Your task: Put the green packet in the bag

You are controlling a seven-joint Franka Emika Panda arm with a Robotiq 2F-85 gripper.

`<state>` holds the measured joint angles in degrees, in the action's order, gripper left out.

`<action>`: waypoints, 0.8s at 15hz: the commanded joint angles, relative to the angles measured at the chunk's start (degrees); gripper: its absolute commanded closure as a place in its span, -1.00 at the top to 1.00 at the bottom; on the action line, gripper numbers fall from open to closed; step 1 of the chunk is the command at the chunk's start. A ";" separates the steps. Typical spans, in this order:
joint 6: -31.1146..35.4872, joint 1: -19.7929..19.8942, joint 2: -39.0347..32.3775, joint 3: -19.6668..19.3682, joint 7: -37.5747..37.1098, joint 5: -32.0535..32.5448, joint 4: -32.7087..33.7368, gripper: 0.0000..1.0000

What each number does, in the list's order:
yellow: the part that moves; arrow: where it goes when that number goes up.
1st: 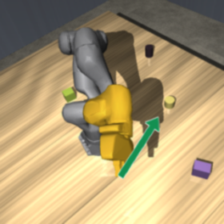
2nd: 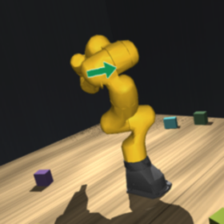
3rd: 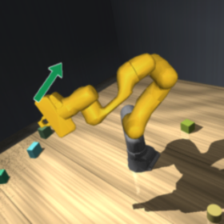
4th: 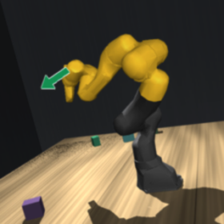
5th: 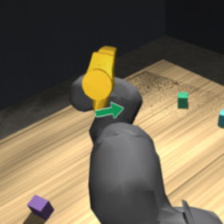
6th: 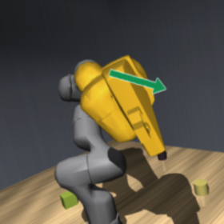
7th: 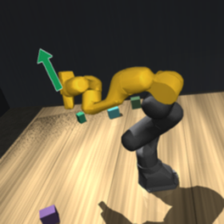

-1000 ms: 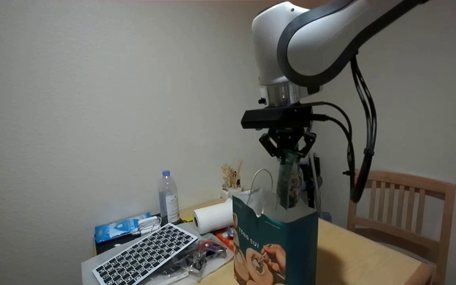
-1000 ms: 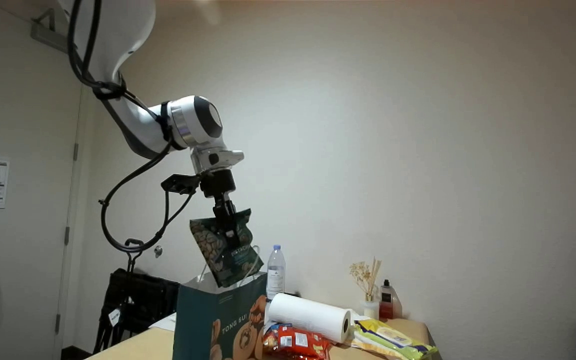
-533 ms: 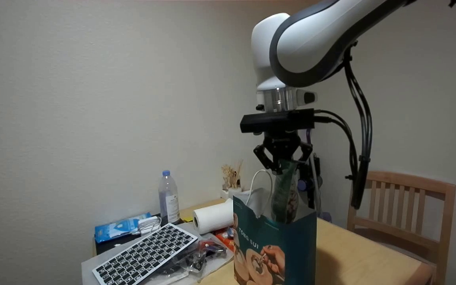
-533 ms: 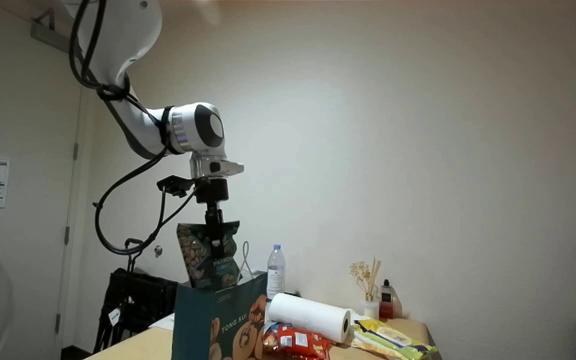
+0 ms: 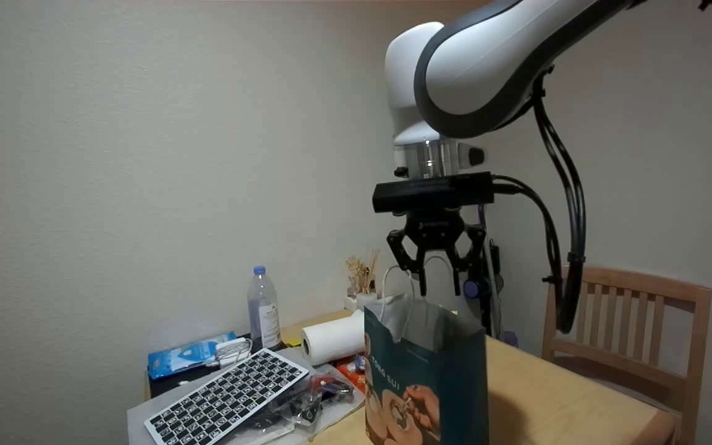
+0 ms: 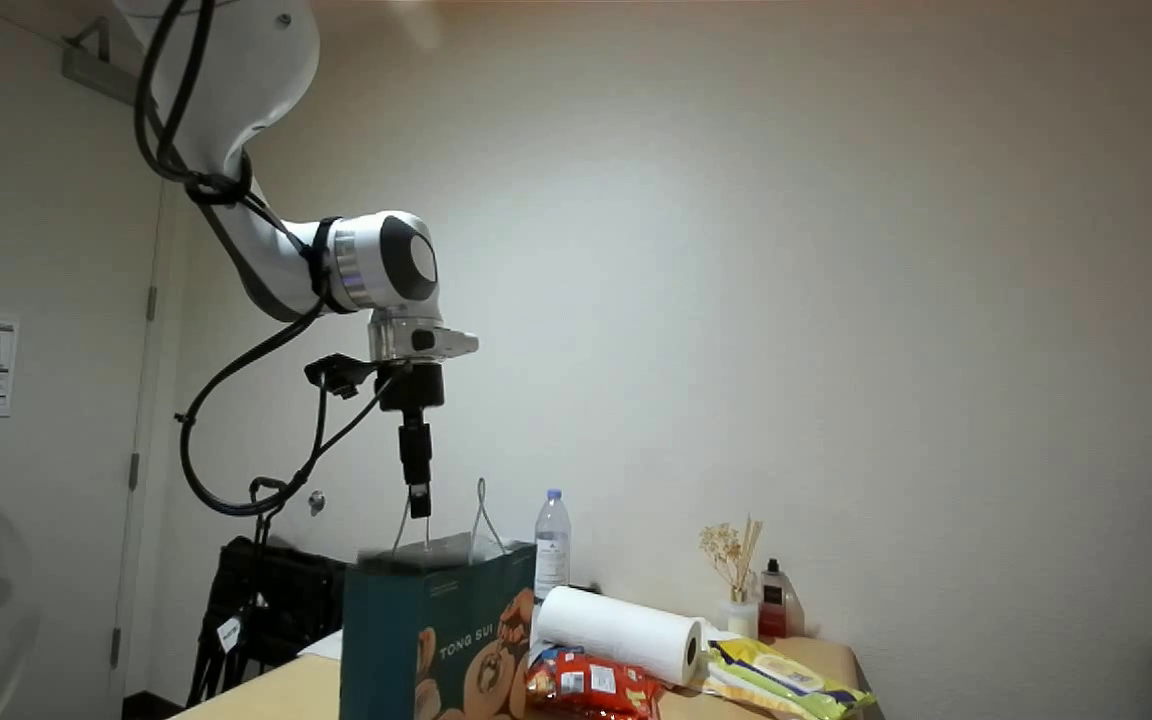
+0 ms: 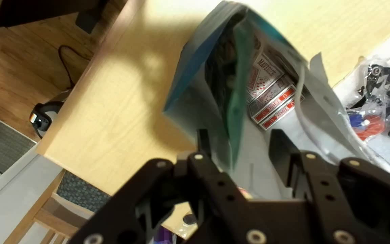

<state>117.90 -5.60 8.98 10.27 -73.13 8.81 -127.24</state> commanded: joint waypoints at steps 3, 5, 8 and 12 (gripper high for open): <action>0.42 -0.06 1.24 -0.32 3.11 -0.56 -0.18 0.87; 1.09 -0.12 2.72 -0.21 2.57 -0.57 -0.32 0.99; 3.49 0.00 5.87 -0.05 1.96 -0.33 -1.12 1.00; 7.38 0.36 9.75 0.22 2.00 -0.54 -2.35 1.00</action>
<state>122.22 -5.60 14.66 10.29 -72.17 8.81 -126.80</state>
